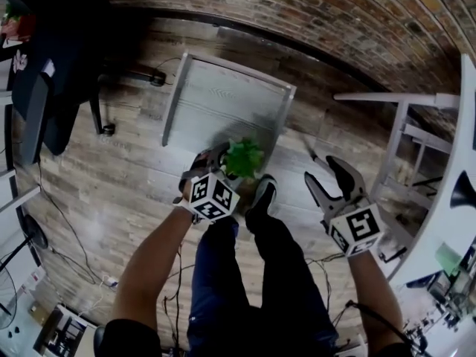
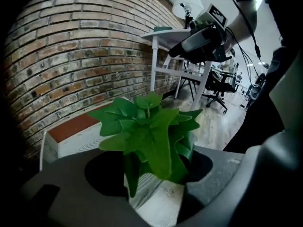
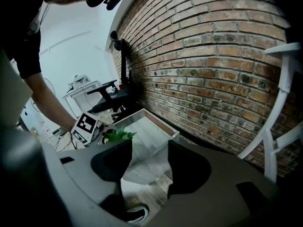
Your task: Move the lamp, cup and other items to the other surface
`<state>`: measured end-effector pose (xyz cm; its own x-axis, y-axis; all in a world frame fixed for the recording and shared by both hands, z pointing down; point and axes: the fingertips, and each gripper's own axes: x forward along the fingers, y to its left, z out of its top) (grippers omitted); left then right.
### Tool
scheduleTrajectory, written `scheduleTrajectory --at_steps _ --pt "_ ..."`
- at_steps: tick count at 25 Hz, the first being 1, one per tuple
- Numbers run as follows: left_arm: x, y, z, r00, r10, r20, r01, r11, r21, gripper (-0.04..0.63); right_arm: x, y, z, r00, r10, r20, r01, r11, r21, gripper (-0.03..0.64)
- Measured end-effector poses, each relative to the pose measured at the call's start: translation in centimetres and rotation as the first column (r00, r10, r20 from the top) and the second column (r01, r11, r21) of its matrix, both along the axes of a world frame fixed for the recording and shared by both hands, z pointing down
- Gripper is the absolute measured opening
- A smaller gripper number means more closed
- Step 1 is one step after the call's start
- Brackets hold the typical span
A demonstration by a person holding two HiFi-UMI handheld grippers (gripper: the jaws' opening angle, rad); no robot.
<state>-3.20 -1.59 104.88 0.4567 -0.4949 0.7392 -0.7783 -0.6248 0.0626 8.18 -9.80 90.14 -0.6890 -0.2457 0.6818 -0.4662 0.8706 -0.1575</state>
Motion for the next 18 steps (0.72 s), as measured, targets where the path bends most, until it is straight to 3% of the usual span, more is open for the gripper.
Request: scheduleTrajectory --at_steps 4,12,18 --pt "0.5 2.0 -6.6 1.000 -0.016 -0.021 0.016 0.999 -0.030 0.288 0.1 1.0 -5.6 1.000 0.001 0.007 -0.001 1.000 -0.002 0.241" --pt "-0.1 2.5 -20.8 0.995 -0.091 -0.050 0.089 0.995 -0.034 0.288 -0.1 0.0 -16.5 0.996 0.064 0.066 -0.066 0.997 0.027 0.238" --pt "1.5 2.9 -32.2 0.989 -0.128 -0.072 0.127 0.992 -0.024 0.288 0.6 0.2 -24.3 0.994 0.070 0.088 -0.072 0.997 0.019 0.233"
